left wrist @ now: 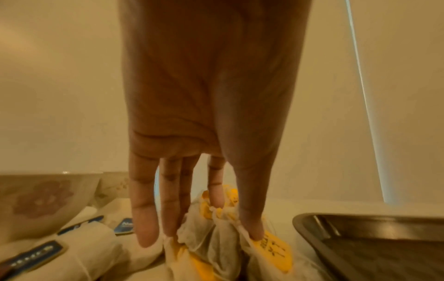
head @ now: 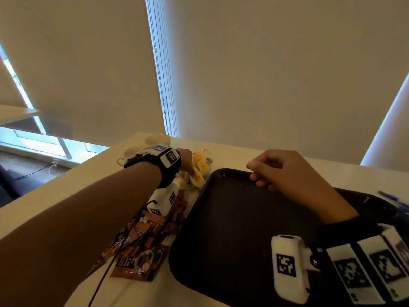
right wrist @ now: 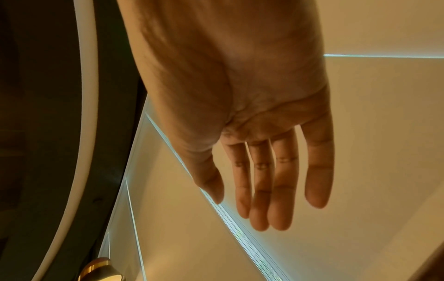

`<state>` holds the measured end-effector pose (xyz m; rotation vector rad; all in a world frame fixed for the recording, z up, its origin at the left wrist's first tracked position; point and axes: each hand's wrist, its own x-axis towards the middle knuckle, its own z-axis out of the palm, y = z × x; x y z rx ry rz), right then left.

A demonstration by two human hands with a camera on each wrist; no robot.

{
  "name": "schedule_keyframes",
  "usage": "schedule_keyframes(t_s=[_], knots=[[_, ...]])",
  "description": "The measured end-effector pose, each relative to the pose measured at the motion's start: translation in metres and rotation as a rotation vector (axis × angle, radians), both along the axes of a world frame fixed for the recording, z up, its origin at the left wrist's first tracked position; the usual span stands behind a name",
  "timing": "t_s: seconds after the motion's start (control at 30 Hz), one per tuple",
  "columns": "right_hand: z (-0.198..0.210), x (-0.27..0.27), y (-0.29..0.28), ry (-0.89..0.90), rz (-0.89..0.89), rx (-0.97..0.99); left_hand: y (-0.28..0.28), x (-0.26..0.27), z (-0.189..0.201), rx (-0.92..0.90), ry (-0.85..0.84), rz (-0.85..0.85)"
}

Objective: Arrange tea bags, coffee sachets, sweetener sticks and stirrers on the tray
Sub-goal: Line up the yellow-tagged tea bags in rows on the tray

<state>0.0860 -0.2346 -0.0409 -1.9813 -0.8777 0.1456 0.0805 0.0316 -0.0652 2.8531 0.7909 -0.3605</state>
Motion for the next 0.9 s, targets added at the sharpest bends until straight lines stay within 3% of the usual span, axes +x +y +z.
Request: schedule_keyframes(t_s=[0.13,0.33,0.53,0.67,0.77,0.9], knots=[[-0.006,0.006,-0.002,0.03,0.008,-0.026,0.006,-0.001,-0.006,-0.174,-0.061,0.123],[-0.007,0.008,-0.005,0.053,0.011,-0.024,0.005,0.003,-0.009,-0.03,-0.058,0.01],[-0.007,0.006,0.0,0.033,0.024,-0.082,0.01,0.004,-0.005,-0.062,-0.15,-0.039],[-0.002,0.002,0.002,-0.087,0.046,-0.179,0.02,-0.007,0.027,-0.022,-0.279,-0.094],[0.006,0.002,-0.002,-0.066,0.041,-0.049,0.016,-0.026,0.067,-0.023,-0.433,-0.205],[0.009,-0.002,0.001,0.061,-0.023,0.123,-0.028,-0.049,0.1,-0.342,-0.576,-0.381]])
